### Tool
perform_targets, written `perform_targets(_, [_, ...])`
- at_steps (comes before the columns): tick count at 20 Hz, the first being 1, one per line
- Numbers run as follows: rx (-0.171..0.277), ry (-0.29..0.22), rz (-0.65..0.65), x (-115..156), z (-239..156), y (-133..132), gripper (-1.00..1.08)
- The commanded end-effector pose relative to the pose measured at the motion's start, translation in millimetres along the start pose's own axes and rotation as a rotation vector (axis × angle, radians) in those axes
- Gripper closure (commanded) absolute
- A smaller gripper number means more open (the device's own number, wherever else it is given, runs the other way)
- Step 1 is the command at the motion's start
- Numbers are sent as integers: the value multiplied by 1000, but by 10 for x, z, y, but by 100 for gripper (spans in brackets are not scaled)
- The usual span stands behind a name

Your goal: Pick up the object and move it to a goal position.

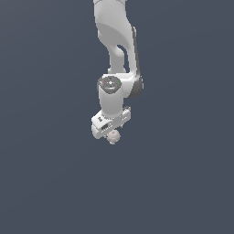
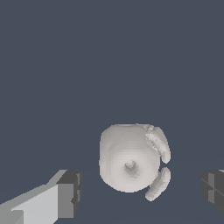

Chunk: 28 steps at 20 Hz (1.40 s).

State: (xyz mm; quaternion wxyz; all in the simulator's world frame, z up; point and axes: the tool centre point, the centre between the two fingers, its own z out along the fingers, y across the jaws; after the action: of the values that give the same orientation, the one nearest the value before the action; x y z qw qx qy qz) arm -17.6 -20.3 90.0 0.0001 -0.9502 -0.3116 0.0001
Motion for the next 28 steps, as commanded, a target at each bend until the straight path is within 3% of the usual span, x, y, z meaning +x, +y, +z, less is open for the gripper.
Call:
perform_targets(1, [0,0,0,0,0,0,-92])
perform_targets(18, [0,0,-5,-2,504,-3,-92])
perform_targets(19, [0,0,-5,-2,504,-3,108])
perform_targets(28, [0,0,-5,-2,504,-3,108])
